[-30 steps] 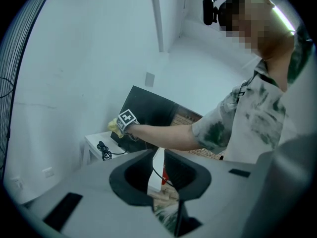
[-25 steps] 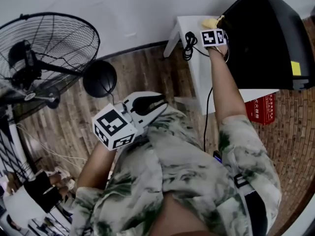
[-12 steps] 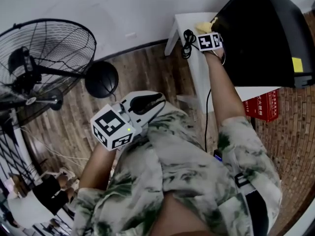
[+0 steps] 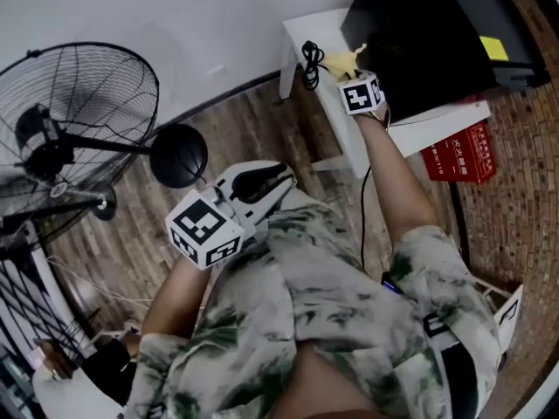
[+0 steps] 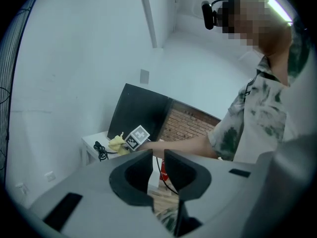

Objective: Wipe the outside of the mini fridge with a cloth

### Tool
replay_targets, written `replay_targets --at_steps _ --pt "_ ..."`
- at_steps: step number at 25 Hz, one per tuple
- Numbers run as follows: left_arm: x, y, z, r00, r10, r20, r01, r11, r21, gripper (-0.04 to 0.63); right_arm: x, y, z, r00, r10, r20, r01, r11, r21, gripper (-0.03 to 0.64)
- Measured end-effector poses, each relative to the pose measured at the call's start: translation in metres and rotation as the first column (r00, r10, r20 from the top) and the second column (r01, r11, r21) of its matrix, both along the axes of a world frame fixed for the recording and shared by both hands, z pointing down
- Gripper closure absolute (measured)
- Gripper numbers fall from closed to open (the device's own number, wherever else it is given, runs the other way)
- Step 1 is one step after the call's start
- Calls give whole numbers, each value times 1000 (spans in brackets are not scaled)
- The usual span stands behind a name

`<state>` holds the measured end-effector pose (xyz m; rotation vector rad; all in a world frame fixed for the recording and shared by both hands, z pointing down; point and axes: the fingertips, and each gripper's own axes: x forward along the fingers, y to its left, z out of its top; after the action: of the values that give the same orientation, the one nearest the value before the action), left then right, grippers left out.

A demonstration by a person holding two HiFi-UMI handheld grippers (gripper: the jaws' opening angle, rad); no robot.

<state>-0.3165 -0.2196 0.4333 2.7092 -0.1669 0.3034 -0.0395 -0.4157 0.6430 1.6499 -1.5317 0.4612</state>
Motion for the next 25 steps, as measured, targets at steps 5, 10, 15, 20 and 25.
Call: replay_targets --at_steps 5,10,15,20,25 --pt "-6 41 -1 998 55 8 -55 998 18 515 -23 73 1 998 4 68 -4 1000 11 527" --pt "-12 79 4 994 110 6 -110 993 32 515 -42 140 -12 995 -3 103 -4 998 68 528" --pt "-14 112 12 989 150 7 -150 988 31 515 -66 200 -39 983 -21 181 -7 988 153 528" --pt "-8 144 22 980 197 18 -198 980 14 515 -81 265 -61 970 -43 239 -6 980 201 528" --pt "4 161 26 975 214 50 -217 974 59 517 -88 324 -80 951 -84 297 11 971 238 528"
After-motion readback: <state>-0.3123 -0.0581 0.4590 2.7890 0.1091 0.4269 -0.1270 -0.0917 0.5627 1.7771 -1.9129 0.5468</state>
